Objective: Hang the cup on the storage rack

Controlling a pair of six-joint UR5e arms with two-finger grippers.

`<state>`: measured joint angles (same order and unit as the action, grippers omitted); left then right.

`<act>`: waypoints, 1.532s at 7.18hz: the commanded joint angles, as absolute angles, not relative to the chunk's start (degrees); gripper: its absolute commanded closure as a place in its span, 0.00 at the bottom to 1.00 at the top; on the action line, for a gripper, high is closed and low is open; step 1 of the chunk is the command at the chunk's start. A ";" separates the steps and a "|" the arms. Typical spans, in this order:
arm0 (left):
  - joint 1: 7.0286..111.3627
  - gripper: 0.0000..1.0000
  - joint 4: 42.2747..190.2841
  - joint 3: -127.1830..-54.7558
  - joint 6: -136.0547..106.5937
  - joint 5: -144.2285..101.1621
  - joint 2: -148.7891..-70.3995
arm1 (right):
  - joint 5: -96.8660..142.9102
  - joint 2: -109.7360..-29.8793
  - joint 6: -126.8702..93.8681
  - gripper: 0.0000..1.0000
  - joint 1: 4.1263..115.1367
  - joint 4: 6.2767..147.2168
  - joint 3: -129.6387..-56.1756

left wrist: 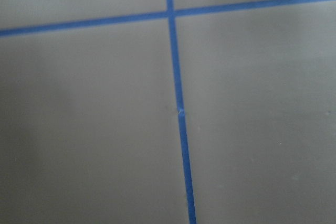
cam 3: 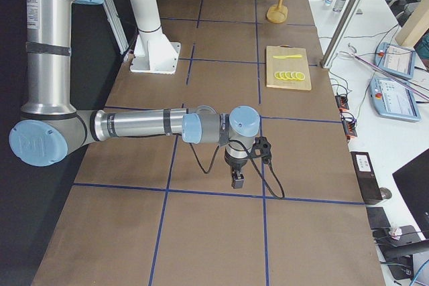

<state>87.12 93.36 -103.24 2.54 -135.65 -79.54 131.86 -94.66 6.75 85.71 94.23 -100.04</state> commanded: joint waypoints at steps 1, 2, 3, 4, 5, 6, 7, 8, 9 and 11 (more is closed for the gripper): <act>87.01 0.00 93.17 -102.49 2.55 -135.62 -79.89 | 132.10 -96.14 8.68 0.00 85.78 93.87 -99.93; 87.01 0.00 93.08 -101.52 2.55 -135.62 -79.81 | 131.93 -96.59 9.40 0.00 85.87 93.78 -99.84; 86.92 0.00 92.99 -100.38 2.37 -135.01 -80.59 | 131.58 -96.94 10.10 0.00 85.87 93.69 -99.06; 86.92 0.00 92.99 -96.72 2.37 -135.17 -83.64 | 131.57 -96.77 11.76 0.00 85.87 93.69 -98.10; 86.92 0.00 92.99 -94.94 2.29 -135.26 -85.59 | 131.66 -96.85 12.21 0.00 85.87 93.69 -98.17; 86.92 0.00 92.21 -94.31 2.20 -135.26 -87.00 | 131.66 -96.25 12.22 0.00 85.96 93.69 -98.17; 86.84 0.00 86.28 -95.44 2.55 -135.00 -87.79 | 131.66 -95.89 12.22 0.00 86.22 93.69 -98.17; 87.18 0.00 84.74 -97.71 2.98 -134.91 -86.76 | 131.92 -94.58 12.30 0.00 87.87 94.21 -98.43; 87.10 0.00 84.55 -98.78 3.16 -134.91 -86.57 | 132.10 -94.57 12.39 0.00 88.06 94.39 -98.44; 87.54 0.00 84.20 -99.93 8.43 -135.26 -84.56 | 132.36 -94.92 12.48 0.00 89.38 94.31 -98.35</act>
